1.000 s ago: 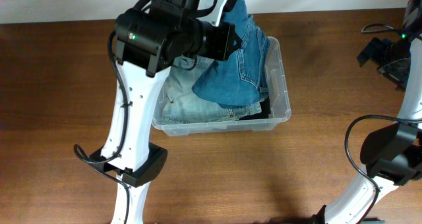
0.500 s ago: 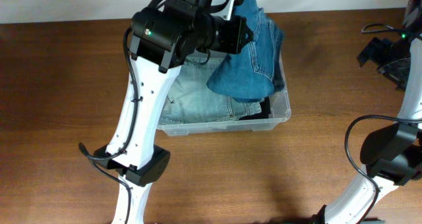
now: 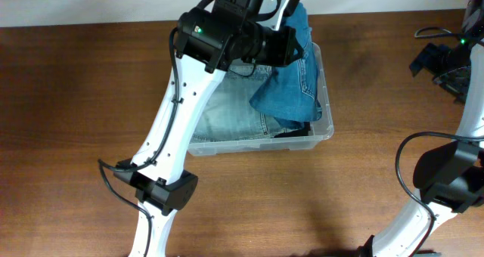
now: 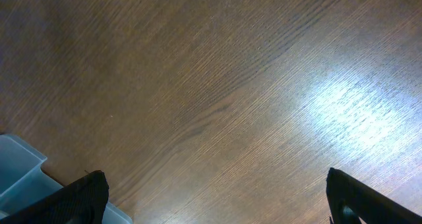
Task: Pack container
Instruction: 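Lift the dark-blue jeans and lower them into the container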
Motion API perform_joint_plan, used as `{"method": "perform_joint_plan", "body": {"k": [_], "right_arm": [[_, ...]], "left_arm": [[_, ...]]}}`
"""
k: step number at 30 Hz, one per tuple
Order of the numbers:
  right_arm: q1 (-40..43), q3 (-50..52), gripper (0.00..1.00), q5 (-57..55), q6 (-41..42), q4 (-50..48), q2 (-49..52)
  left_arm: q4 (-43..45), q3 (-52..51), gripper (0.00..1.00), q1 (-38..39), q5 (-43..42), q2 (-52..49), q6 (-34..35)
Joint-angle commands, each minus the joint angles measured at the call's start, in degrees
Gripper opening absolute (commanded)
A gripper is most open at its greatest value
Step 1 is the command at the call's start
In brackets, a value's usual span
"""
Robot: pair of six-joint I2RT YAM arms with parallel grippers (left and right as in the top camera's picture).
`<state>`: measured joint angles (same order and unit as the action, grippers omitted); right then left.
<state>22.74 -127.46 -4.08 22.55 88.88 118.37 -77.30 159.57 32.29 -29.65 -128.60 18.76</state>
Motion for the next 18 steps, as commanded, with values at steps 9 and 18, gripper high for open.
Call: {"method": "perform_joint_plan", "body": {"k": [9, 18], "right_arm": [[0.2, 0.2, 0.98, -0.7, 0.7, 0.0, 0.1], [0.2, 0.2, 0.98, -0.7, 0.7, 0.0, 0.1]], "left_arm": [[6.2, 1.7, 0.01, 1.0, -5.1, 3.6, 1.2], [8.2, 2.2, 0.01, 1.0, -5.3, 9.3, 1.2]]}}
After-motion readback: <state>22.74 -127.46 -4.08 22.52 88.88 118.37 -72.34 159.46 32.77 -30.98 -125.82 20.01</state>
